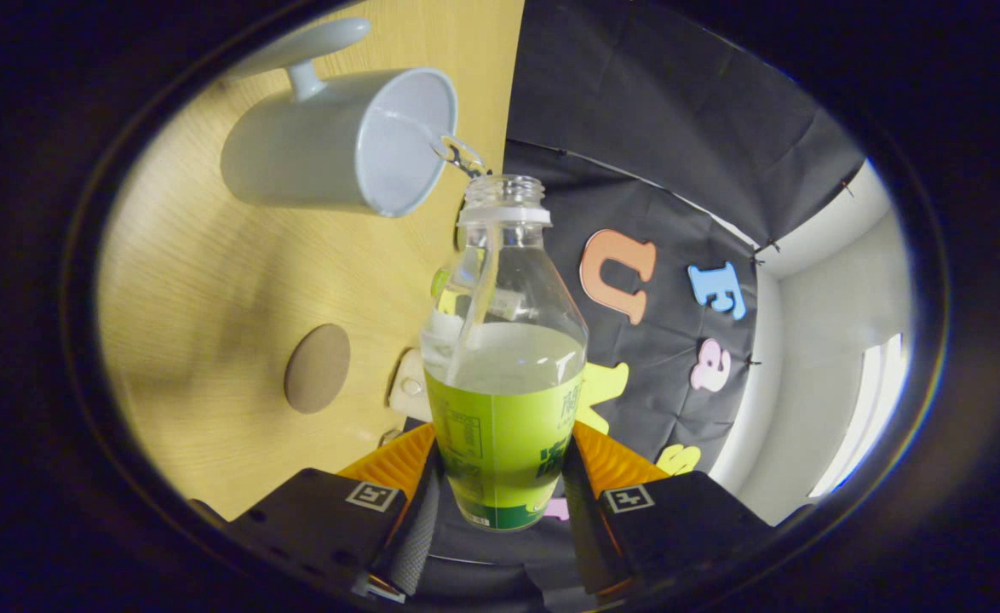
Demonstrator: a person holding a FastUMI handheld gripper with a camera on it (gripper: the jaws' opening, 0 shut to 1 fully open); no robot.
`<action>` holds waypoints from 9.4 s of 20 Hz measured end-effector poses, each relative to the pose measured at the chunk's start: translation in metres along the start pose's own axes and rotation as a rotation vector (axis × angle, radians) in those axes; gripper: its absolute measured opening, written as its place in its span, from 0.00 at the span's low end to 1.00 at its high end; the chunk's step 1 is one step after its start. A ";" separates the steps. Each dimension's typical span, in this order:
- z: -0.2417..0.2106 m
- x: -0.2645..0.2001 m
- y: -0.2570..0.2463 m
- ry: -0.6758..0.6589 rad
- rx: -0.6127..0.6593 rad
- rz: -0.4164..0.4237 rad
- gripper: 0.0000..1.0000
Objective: Take the bottle from table, then pour the juice into the cup, finally place the bottle on the coaster
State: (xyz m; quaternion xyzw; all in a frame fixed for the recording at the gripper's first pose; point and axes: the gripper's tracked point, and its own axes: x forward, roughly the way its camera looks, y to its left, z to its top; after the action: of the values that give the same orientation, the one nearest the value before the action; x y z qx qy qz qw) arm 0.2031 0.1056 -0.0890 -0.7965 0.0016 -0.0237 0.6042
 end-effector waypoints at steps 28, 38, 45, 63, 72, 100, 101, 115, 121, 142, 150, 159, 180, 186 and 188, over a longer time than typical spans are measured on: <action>0.014 0.007 -0.021 -0.026 -0.142 -0.083 0.73; 0.012 0.011 -0.041 -0.025 -0.194 -0.116 0.73; 0.012 0.011 -0.051 -0.028 -0.230 -0.146 0.73; 0.013 0.015 -0.056 -0.034 -0.222 -0.166 0.73; 0.001 0.020 -0.039 -0.005 -0.101 -0.089 0.73; -0.003 -0.003 -0.029 -0.012 1.434 0.411 0.74; -0.003 -0.001 -0.033 -0.025 1.479 0.411 0.73; 0.013 0.071 0.028 0.022 1.794 0.505 0.75; 0.019 0.080 0.067 0.056 1.772 0.547 0.77; 0.024 0.085 0.107 0.089 1.768 0.589 0.95; 0.013 0.059 0.096 0.092 1.778 0.552 0.99; -0.031 -0.033 0.053 0.133 1.802 0.413 0.99; -0.104 -0.229 -0.044 0.068 1.761 0.078 1.00; -0.102 -0.247 -0.038 0.084 1.770 0.091 1.00; -0.105 -0.252 -0.038 0.088 1.779 0.080 1.00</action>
State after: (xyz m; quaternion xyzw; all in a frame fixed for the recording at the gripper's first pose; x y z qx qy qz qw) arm -0.0538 0.0227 -0.0329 -0.0306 0.0337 -0.0256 0.9986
